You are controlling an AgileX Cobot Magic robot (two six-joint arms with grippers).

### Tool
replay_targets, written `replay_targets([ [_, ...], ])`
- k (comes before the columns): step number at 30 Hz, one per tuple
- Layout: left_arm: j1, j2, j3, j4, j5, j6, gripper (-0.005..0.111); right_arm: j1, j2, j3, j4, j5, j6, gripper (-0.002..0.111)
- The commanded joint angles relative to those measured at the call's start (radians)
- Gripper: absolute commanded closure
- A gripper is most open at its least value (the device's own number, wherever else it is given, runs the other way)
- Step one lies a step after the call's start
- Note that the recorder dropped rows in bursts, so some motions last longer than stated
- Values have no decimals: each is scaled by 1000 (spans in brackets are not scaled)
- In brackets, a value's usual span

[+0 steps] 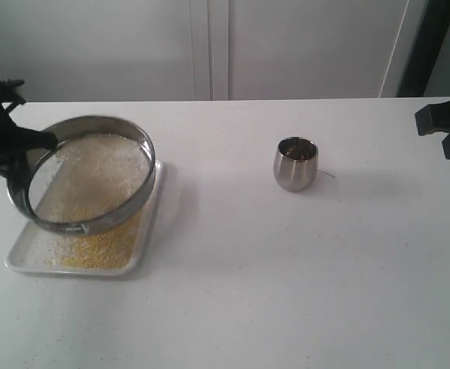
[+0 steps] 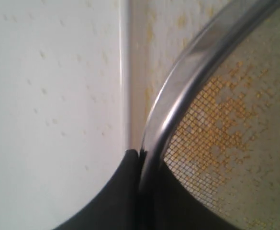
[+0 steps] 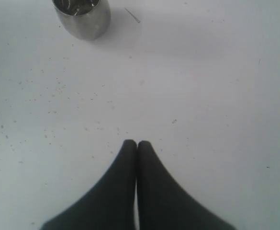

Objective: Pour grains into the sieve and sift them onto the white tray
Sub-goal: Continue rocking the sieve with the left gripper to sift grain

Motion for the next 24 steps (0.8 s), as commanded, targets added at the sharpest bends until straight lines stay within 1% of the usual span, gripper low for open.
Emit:
replay_targets([
  [1, 33, 212, -372, -60, 449, 32, 107, -5, -5, 4, -4, -12, -1, 108],
  [2, 27, 171, -323, -150, 449, 134, 107, -5, -5, 4, -4, -12, -1, 108],
  [3, 29, 121, -259, -193, 446, 143, 107, -5, -5, 4, -4, -10, -1, 108],
  [4, 27, 27, -125, -216, 313, 164, 107, -5, -5, 4, -2, -14, -1, 108],
  [5, 27, -14, -57, -209, 219, 164, 107, -5, -5, 4, -2, -14, -1, 108],
  [6, 29, -45, 17, -175, 75, 152, 107, -5, -5, 4, -2, -14, -1, 108],
  [7, 31, -28, 15, -139, 65, 114, 107, -5, -5, 4, -2, -14, -1, 108],
  [9, 29, 23, -36, -105, 119, 112, 107, -5, -5, 4, -2, -18, -1, 108],
  [11, 29, 45, -59, -105, 87, 62, 107, -5, -5, 4, -2, -21, -1, 108],
  [13, 29, 45, -62, -105, 69, 52, 107, -5, -5, 4, -2, -21, -1, 108],
  [24, 29, 45, -62, -106, 71, 52, 107, -5, -5, 4, -2, -21, -1, 108],
])
